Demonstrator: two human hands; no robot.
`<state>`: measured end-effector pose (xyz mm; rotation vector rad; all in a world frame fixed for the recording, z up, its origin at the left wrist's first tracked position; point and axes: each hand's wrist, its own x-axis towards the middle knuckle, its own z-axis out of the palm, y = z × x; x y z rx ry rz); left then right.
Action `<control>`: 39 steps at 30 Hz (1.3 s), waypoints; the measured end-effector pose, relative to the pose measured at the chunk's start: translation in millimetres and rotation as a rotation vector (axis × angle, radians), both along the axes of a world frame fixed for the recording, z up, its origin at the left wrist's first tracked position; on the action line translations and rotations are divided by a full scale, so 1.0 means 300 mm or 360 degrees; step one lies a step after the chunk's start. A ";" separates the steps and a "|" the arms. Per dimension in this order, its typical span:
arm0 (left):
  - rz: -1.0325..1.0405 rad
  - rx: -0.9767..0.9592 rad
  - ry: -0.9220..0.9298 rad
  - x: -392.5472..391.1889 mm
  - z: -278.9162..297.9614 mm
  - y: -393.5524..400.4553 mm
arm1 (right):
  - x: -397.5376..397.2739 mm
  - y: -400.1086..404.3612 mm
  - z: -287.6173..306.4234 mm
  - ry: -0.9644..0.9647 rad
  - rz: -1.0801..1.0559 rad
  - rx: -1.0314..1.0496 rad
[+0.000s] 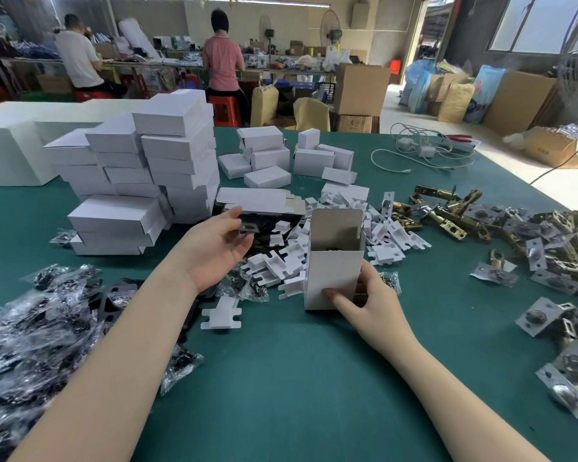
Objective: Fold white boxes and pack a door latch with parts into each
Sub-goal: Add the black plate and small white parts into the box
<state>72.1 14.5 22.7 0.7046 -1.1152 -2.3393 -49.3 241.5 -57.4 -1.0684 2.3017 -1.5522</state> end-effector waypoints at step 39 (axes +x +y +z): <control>-0.0290 -0.0796 -0.0482 0.006 -0.040 0.000 | 0.000 0.002 -0.004 -0.0032 0.0008 0.0001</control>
